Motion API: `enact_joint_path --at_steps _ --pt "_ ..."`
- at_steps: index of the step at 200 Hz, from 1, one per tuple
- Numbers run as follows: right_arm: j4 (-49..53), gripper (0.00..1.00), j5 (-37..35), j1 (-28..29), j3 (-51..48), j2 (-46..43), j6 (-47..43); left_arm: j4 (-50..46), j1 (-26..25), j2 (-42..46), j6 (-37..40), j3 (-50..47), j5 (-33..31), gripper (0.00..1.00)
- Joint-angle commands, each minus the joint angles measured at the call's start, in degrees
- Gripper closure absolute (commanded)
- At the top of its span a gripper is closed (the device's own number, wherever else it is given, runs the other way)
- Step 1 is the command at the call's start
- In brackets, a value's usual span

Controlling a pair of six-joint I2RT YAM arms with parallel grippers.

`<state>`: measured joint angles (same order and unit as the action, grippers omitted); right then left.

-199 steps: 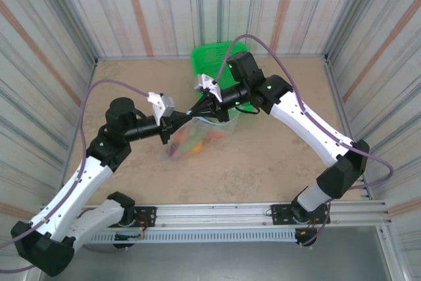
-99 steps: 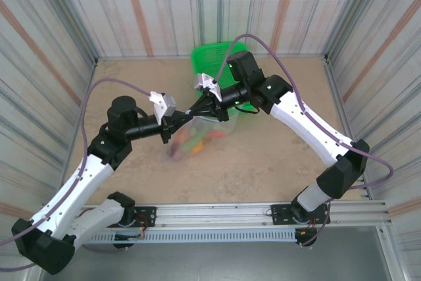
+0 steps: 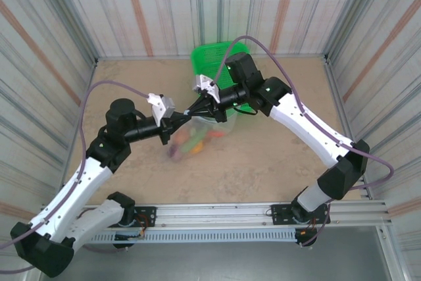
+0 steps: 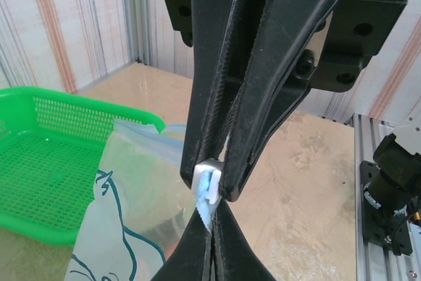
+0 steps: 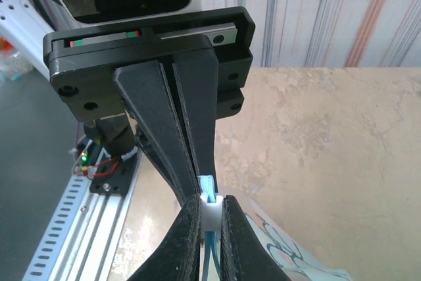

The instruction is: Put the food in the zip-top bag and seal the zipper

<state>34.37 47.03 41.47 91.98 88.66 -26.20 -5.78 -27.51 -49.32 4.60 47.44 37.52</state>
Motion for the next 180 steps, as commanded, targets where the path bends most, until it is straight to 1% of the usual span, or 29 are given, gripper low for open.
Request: enact_joint_path --at_steps 1,38,62,77,87,129,147,180 --pt "1.12 1.0 -6.35 -0.79 -2.94 -2.05 -0.19 3.1 0.25 3.67 1.11 -0.89 -1.72 1.0" --pt "-2.14 1.0 -7.06 -0.79 -6.67 -4.63 0.99 3.72 1.16 5.71 0.42 -2.29 -2.97 1.0" --pt "-1.55 1.0 -8.19 -0.78 -7.38 -5.09 0.71 3.9 1.4 6.69 0.28 -2.59 -3.32 1.0" --pt "-1.41 1.0 -9.32 -0.96 -8.39 -5.79 0.64 3.54 1.57 7.88 0.43 -2.79 -5.02 1.0" --pt "-1.71 1.0 -10.19 -1.13 -9.36 -6.45 0.77 3.58 1.73 9.12 0.35 -3.12 -6.92 1.0" --pt "-2.62 1.0 -15.01 -1.85 -13.94 -9.68 1.62 4.2 2.92 14.1 -1.37 -5.5 -18.28 1.0" --pt "-2.83 1.0 -17.69 -2.26 -16.09 -11.07 2.16 4.1 3.81 16.12 -1.97 -6.29 -21.91 1.0" --pt "-3.35 1.0 -24.88 -3.67 -20.03 -13.7 4.39 2.46 5.26 19.02 -4.57 -7.25 -29.07 1.0"
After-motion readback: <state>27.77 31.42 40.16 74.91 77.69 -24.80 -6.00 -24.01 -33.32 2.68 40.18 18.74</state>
